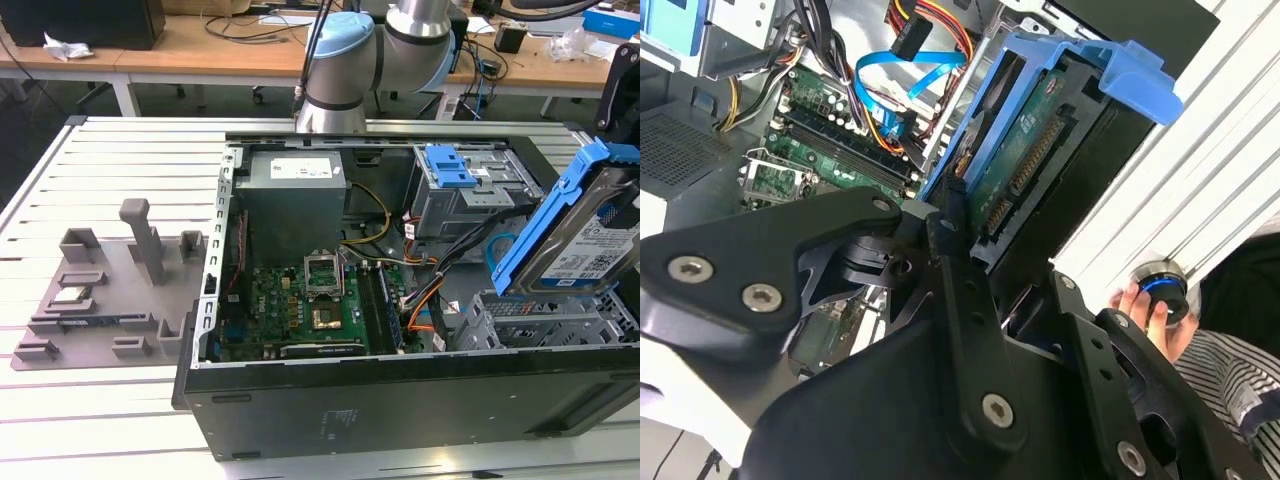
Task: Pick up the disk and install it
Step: 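Pick up the disk, then insert the disk into the insertion slot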
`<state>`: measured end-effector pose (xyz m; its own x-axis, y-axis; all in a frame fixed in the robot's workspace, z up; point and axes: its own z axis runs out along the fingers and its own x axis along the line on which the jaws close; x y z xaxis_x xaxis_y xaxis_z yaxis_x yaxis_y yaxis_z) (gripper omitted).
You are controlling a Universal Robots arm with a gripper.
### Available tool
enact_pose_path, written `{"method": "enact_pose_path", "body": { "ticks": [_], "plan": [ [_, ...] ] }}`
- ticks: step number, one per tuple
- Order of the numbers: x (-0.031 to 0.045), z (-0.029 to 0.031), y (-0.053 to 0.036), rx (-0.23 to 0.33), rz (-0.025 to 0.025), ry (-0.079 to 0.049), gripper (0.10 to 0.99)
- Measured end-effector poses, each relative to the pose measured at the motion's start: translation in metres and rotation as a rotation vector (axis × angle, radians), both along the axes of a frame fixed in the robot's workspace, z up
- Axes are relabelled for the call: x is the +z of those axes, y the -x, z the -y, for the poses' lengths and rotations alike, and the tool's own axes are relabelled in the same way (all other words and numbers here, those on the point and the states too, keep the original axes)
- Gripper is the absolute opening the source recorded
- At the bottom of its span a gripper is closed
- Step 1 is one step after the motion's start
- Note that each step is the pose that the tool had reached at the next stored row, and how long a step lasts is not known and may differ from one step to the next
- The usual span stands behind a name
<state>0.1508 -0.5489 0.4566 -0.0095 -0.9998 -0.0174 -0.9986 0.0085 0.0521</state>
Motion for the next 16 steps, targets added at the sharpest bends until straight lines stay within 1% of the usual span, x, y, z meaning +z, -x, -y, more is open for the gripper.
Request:
{"method": "enact_pose_path", "body": {
  "ticks": [10, 13, 16],
  "plan": [
    [-0.0002, 0.0000, 0.0000, 0.000, 0.0000, 0.000, 0.361],
    [-0.0024, 0.0000, 0.0000, 0.000, 0.0000, 0.000, 0.361],
    [-0.0075, 0.0000, 0.0000, 0.000, 0.0000, 0.000, 0.361]
  ]
}}
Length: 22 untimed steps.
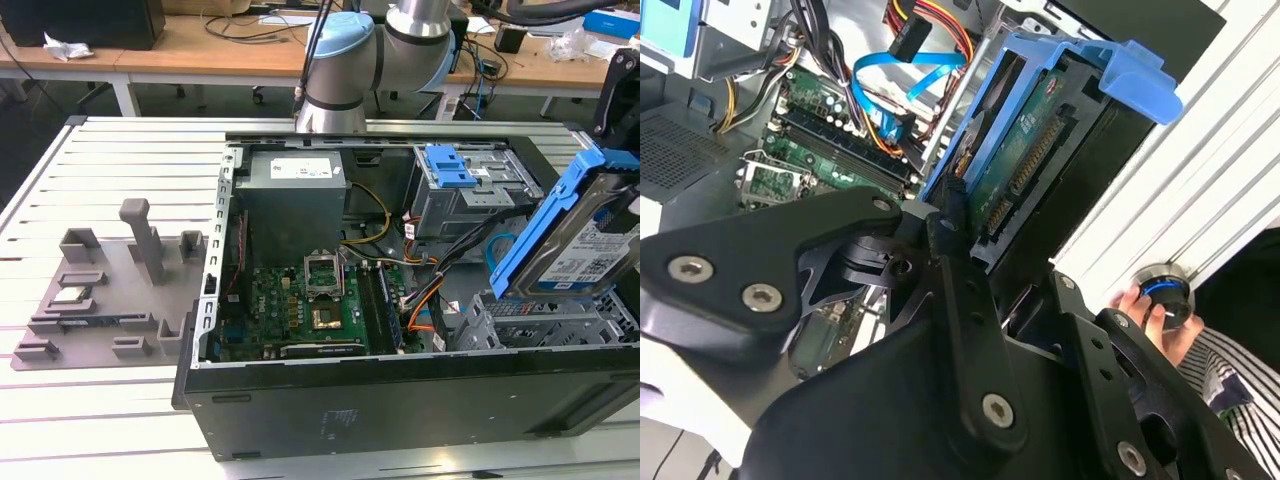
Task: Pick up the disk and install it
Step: 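Insert the disk into the insertion slot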
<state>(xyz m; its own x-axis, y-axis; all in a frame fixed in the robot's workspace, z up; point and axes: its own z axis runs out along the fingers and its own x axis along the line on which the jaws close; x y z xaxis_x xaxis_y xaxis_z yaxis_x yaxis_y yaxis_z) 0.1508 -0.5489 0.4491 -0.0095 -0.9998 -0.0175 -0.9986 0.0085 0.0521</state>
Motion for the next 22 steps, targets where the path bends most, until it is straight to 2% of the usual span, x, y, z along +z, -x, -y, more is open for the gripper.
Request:
{"method": "enact_pose_path", "body": {
  "ticks": [5, 6, 8, 12, 22],
  "plan": [
    [-0.0056, 0.0001, 0.0000, 0.000, 0.0000, 0.005, 0.361],
    [-0.0079, 0.0000, 0.0000, 0.000, 0.0000, 0.010, 0.361],
    [-0.0128, 0.0000, -0.0002, 0.000, 0.0000, 0.011, 0.361],
    [-0.0290, 0.0000, -0.0002, 0.000, -0.0004, 0.011, 0.361],
    [-0.0478, 0.0000, -0.0002, 0.000, -0.0004, 0.011, 0.361]
  ]
}}
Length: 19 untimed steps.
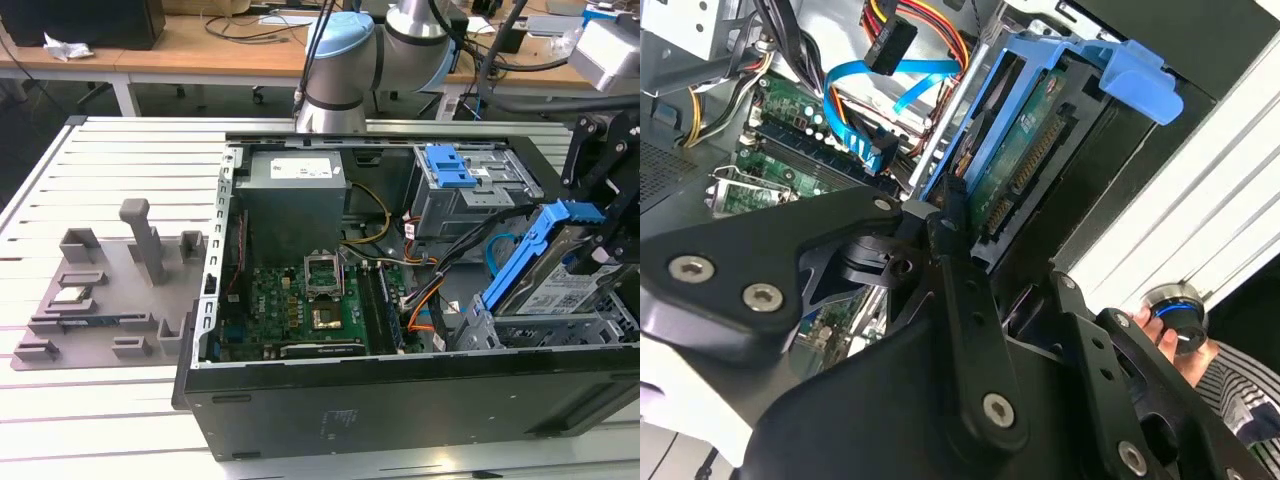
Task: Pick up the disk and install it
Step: 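Insert the disk into the insertion slot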
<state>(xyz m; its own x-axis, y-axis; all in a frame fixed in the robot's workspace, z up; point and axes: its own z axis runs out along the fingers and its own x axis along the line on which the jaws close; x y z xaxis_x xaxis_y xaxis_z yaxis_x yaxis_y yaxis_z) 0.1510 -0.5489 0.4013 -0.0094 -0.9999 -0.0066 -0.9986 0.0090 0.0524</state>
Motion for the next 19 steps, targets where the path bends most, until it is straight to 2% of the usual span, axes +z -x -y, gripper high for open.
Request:
{"method": "enact_pose_path", "body": {
  "ticks": [11, 19],
  "plan": [
    [-0.0197, 0.0000, 0.0000, 0.000, 0.0000, 0.000, 0.361],
    [-0.0301, 0.0000, 0.0001, 0.000, 0.0000, 0.000, 0.361]
  ]
}}
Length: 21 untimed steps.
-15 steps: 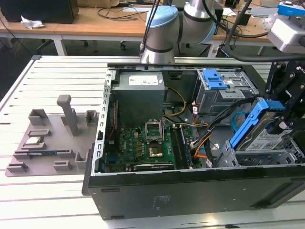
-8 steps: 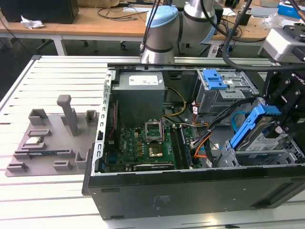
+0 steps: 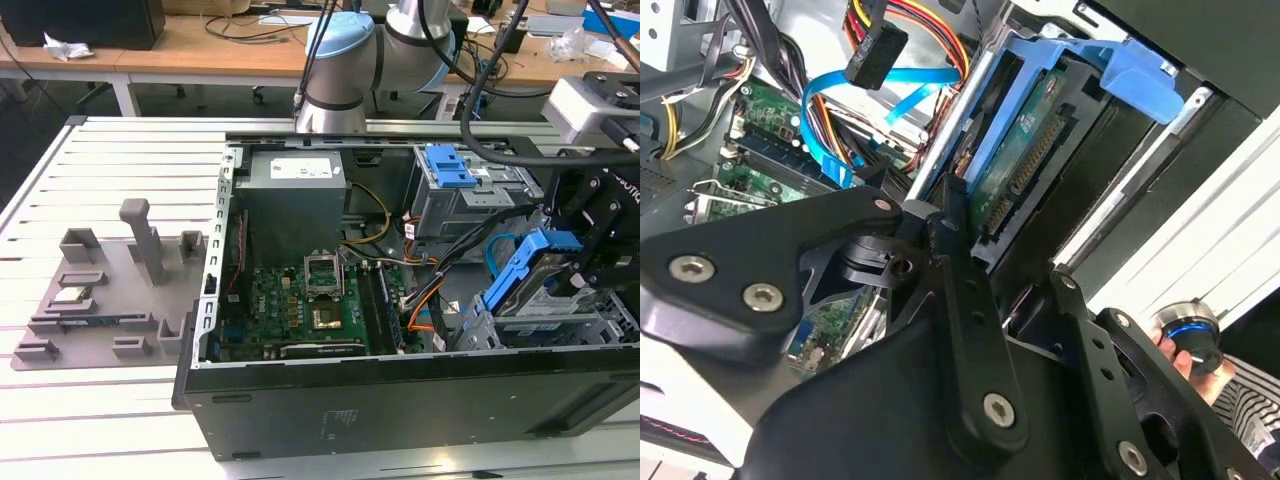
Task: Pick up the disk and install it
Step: 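Insert the disk into the insertion slot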
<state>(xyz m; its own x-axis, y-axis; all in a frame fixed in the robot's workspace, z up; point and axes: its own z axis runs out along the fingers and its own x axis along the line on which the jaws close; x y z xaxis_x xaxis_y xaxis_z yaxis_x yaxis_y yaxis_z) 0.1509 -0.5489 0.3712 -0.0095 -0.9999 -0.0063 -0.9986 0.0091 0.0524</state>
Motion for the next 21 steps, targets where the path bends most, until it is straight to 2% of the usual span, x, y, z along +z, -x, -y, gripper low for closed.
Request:
{"method": "enact_pose_path", "body": {
  "ticks": [4, 5, 6, 8, 9, 11, 12, 15, 21],
  "plan": [
    [-0.0018, 0.0000, -0.0001, 0.000, 0.0000, 0.000, 0.361],
    [-0.0017, 0.0000, -0.0001, 0.000, 0.0001, 0.001, 0.376],
    [-0.0017, 0.0000, -0.0001, 0.000, 0.0000, 0.001, 0.439],
    [-0.0018, 0.0000, -0.0001, 0.000, 0.0000, 0.001, 0.439],
    [-0.0018, 0.0000, -0.0001, 0.000, 0.0000, 0.001, 0.424],
    [-0.0018, 0.0000, -0.0001, 0.000, 0.0001, 0.002, 0.294],
    [-0.0018, 0.0000, -0.0001, 0.000, 0.0000, 0.002, 0.294],
    [-0.0017, 0.0000, -0.0001, 0.000, 0.0000, 0.002, 0.114],
    [-0.0018, 0.0000, 0.0000, 0.000, 0.0000, 0.004, 0.106]
  ]
}}
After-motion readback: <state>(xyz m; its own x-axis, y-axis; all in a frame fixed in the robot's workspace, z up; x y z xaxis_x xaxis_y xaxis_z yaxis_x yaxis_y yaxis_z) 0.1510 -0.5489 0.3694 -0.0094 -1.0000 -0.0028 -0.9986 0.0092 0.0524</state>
